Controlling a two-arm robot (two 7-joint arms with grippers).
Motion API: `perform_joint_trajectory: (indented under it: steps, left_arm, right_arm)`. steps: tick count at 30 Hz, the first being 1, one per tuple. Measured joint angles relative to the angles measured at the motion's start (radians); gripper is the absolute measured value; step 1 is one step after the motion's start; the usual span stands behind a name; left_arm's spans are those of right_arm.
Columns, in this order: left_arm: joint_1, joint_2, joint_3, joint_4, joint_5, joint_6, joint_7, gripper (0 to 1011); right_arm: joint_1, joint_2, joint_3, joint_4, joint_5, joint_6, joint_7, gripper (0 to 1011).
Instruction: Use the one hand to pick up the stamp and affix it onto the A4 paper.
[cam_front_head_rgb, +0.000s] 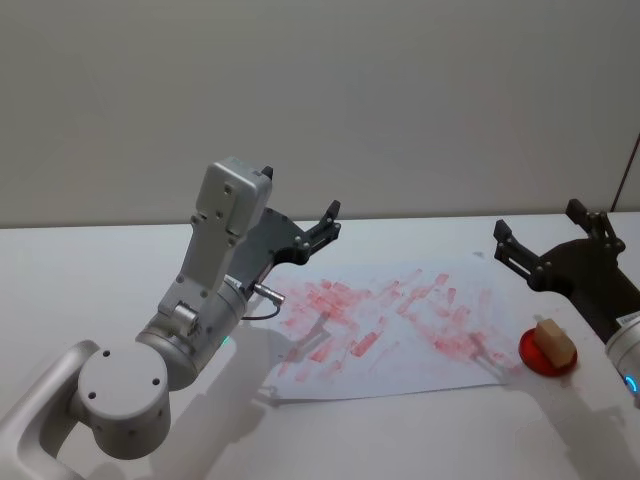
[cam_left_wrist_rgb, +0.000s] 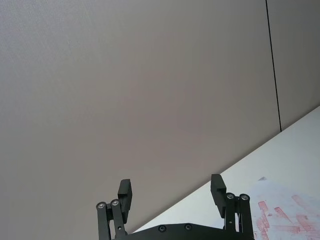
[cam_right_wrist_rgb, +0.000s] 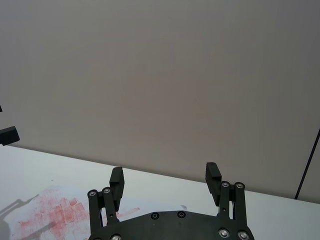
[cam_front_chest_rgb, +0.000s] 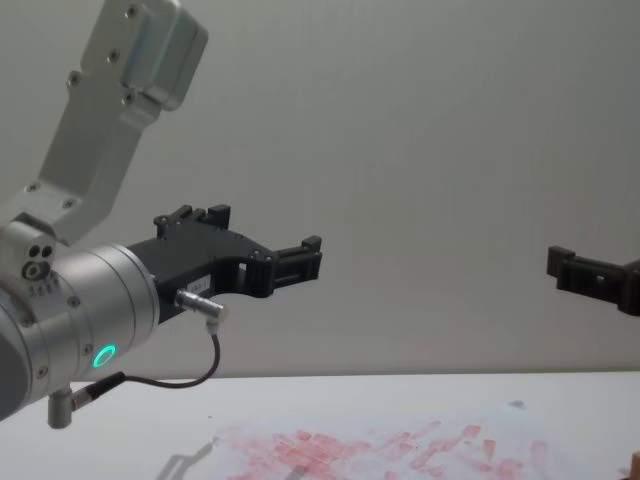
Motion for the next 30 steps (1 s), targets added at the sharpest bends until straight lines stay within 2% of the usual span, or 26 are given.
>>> perform_joint_trajectory:
  steps: [10,15,22,25,30]
  left_arm:
    - [0.000,0.000,0.000,0.000,0.000,0.000,0.000,1001]
    - [0.000,0.000,0.000,0.000,0.000,0.000,0.000,1001]
    - [0.000,0.000,0.000,0.000,0.000,0.000,0.000,1001]
    - [0.000,0.000,0.000,0.000,0.000,0.000,0.000,1001]
    - [0.000,0.000,0.000,0.000,0.000,0.000,0.000,1001]
  right_arm:
    - [-0.001,0.001,0.001,0.000,0.000,0.000,0.000,1001]
    - [-0.020,0.011,0.006,-0.015,0.008,0.003,-0.016,1001]
    - [-0.091,0.039,0.018,-0.069,0.032,0.020,-0.080,1001]
    - [-0.140,0.056,0.024,-0.105,0.051,0.041,-0.126,1001]
    - [-0.192,0.070,0.030,-0.142,0.069,0.075,-0.173,1001]
